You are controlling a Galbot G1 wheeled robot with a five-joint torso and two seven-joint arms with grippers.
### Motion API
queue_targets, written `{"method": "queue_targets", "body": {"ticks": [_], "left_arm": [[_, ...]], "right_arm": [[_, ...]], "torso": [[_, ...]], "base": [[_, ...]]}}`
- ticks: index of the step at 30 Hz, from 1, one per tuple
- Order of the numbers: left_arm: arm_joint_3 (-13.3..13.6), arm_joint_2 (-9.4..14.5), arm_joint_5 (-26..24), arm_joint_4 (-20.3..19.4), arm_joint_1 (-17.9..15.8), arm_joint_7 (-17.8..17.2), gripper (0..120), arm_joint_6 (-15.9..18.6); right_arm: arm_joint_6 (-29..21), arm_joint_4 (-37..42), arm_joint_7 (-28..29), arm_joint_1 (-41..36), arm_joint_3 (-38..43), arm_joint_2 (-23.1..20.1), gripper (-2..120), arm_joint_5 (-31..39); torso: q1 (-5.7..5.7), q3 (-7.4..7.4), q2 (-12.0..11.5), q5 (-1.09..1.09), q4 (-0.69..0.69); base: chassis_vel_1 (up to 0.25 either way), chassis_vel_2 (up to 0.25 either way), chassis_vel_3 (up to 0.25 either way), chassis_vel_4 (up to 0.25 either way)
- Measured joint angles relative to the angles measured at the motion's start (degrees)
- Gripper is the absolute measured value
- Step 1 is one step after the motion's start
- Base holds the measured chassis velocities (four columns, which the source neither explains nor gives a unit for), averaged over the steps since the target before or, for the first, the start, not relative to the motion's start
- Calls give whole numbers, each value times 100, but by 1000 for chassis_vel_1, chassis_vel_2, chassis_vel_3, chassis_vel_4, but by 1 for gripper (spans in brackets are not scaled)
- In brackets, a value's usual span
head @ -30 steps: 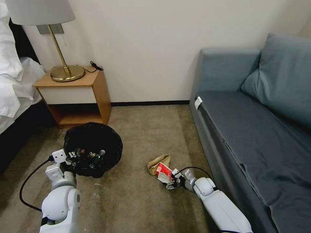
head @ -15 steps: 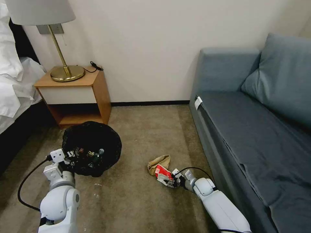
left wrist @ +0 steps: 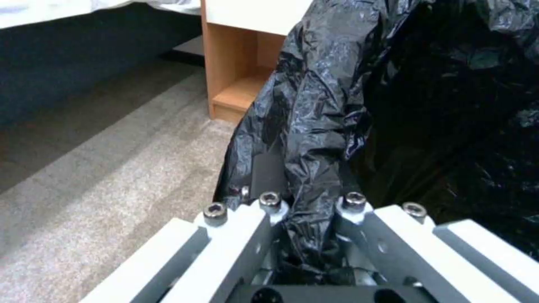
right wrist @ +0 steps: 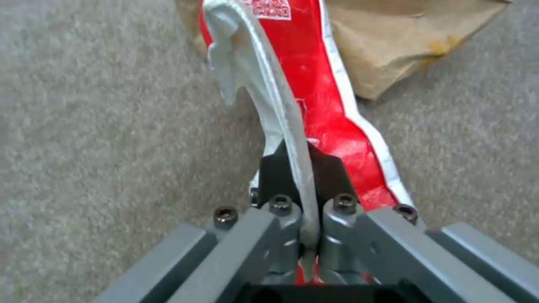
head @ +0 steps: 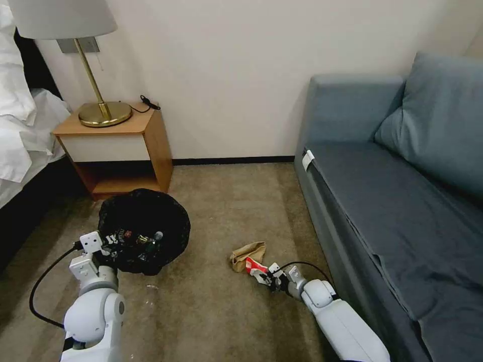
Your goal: Pick up the trash bin, then pick up the garbage on the floor and place it into the trash bin.
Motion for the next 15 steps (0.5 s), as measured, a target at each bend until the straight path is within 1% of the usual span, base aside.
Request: {"method": "queue_targets", "body": {"ticks": [4, 10, 12, 13, 15], "left_arm": [[-9, 0, -6, 0, 9, -5, 4, 0], [0, -20, -8, 25, 6, -12, 4, -1], [11, -21, -9, 35, -12, -15, 4, -1], [11, -21, -9, 35, -12, -15, 4, -1], [32, -19, -10, 68, -30, -15, 4, -2]], "right_arm": [[0, 204, -32, -48, 60, -38, 0, 65], [-51, 607, 28, -77, 144, -120, 0, 378], [-97, 945, 166, -65, 184, -164, 0, 631], [-97, 945, 166, -65, 184, -164, 0, 631], [-106, 1374, 474, 18, 179, -179, 0, 950]], "torso": [[0, 0, 0, 0, 0], [0, 0, 0, 0, 0], [0, 0, 0, 0, 0], [0, 0, 0, 0, 0], [0, 0, 0, 0, -1]], "base": [[0, 0, 0, 0], [0, 0, 0, 0], [0, 0, 0, 0], [0, 0, 0, 0], [0, 0, 0, 0]]}}
